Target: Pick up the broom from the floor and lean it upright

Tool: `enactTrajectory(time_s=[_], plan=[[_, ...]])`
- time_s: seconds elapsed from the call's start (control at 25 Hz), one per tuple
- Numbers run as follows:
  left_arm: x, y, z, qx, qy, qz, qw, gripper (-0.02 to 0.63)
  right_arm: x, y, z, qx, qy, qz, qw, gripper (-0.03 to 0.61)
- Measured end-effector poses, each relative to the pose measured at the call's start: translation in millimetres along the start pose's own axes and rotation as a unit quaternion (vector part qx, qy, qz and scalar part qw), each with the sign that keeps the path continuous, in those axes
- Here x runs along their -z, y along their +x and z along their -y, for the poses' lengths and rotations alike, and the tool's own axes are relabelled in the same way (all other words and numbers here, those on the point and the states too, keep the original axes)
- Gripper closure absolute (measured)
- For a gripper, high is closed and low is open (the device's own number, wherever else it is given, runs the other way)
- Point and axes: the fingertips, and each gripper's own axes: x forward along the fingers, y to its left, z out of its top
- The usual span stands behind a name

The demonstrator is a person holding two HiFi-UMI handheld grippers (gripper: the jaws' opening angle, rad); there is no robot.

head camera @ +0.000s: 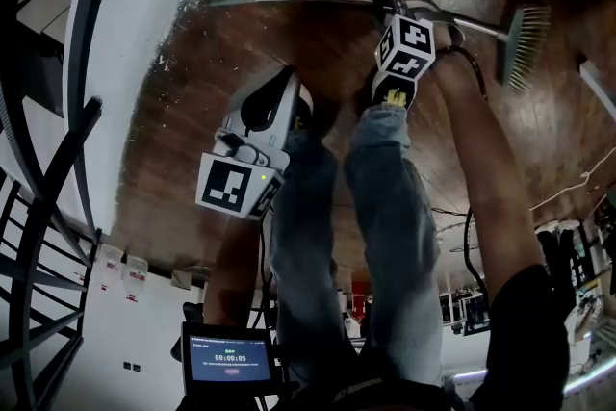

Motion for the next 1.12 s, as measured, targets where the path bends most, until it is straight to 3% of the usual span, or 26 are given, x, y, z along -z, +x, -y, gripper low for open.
enactTrajectory(time_s=[0.04, 0.16, 0.32, 0.6, 0.84, 0.88, 0.92, 1.12], plan=[[-2.9, 0.2, -0.7, -0.002, 0.0, 0.003, 1.0, 0.601, 0.8, -0.6, 0.1, -0.001, -0.006, -0.006, 1.0, 0.497], [-12.8, -3.5, 3.2, -0.005, 0.002, 0.008, 1.0, 0.601, -0.2, -5.7, 1.0, 0.006, -0.008, -0.017, 1.0, 0.5], [-35.0, -13.4, 20.0, -0.003, 0.011, -0.002, 0.9999, 0.601, -9.5, -42.2, 10.0, 0.026, 0.026, 0.009, 0.999, 0.5], [-129.8, -35.3, 81.9, 0.017, 0.049, 0.016, 0.9985, 0.6, -40.6, -166.6, 26.2, 0.05, 0.091, 0.09, 0.99, 0.5], [-208.4, -46.6, 143.7, 0.041, 0.061, 0.042, 0.9964, 0.6, -41.6, -277.9, 43.6, 0.096, 0.163, 0.159, 0.969, 0.5], [-217.9, -47.5, 153.1, 0.046, 0.062, 0.043, 0.9961, 0.576, -38.4, -294.9, 45.6, 0.108, 0.179, 0.167, 0.963, 0.5], [-225.8, -48.6, 162.8, 0.051, 0.06, 0.042, 0.996, 0.481, -34.6, -311.3, 46.1, 0.118, 0.195, 0.175, 0.958, 0.5], [-258.3, -40.9, 216.6, 0.072, 0.083, 0.051, 0.9927, 0.358, -13.8, -387.2, 37.1, 0.156, 0.253, 0.216, 0.93, 0.502]])
